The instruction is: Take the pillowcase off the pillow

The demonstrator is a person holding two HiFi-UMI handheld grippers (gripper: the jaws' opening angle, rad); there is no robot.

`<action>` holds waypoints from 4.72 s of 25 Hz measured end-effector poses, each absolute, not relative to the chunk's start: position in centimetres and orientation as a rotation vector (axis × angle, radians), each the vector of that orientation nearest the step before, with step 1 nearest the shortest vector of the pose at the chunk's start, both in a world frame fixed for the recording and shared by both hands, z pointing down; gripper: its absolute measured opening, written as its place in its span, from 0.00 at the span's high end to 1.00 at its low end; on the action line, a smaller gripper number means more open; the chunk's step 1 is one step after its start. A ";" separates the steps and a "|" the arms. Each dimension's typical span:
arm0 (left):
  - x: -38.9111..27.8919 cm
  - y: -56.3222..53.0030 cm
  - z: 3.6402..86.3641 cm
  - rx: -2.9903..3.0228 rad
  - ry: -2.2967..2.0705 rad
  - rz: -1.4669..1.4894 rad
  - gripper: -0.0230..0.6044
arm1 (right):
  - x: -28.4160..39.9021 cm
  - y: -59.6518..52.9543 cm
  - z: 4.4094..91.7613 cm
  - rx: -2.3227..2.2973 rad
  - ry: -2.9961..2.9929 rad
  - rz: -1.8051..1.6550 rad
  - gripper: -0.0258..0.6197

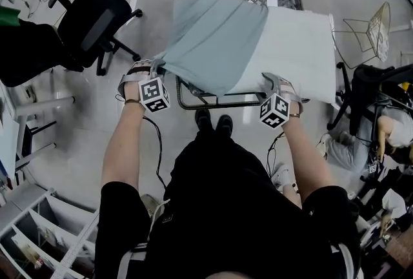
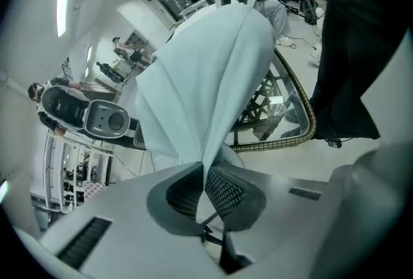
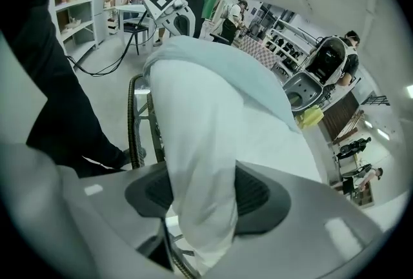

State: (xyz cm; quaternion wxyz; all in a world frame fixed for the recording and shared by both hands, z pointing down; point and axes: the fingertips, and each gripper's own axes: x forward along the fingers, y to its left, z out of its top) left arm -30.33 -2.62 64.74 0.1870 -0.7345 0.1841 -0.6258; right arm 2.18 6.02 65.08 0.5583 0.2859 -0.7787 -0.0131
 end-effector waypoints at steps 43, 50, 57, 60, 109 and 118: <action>-33.9 -16.4 40.8 -1.824 1.137 -1.449 0.95 | -1.0 9.7 66.0 0.568 -1.876 0.011 0.45; -30.5 -16.7 33.1 -1.786 1.189 -1.262 0.95 | -1.3 9.1 62.5 0.546 -2.060 0.025 0.43; -28.3 -16.2 29.4 -1.815 1.245 -1.146 0.95 | 14.5 5.6 61.1 0.941 -1.844 0.163 0.42; -26.7 -15.3 29.1 -1.854 1.239 -1.111 0.95 | 24.6 6.9 63.1 1.222 -1.703 0.554 0.28; -0.7 -4.6 16.6 -2.358 0.771 -0.507 0.95 | -0.6 -0.5 29.2 1.028 -2.955 0.225 0.20; 0.7 -0.7 18.9 -2.498 0.590 -0.505 0.95 | -3.4 -0.7 29.4 0.999 -2.921 0.089 0.58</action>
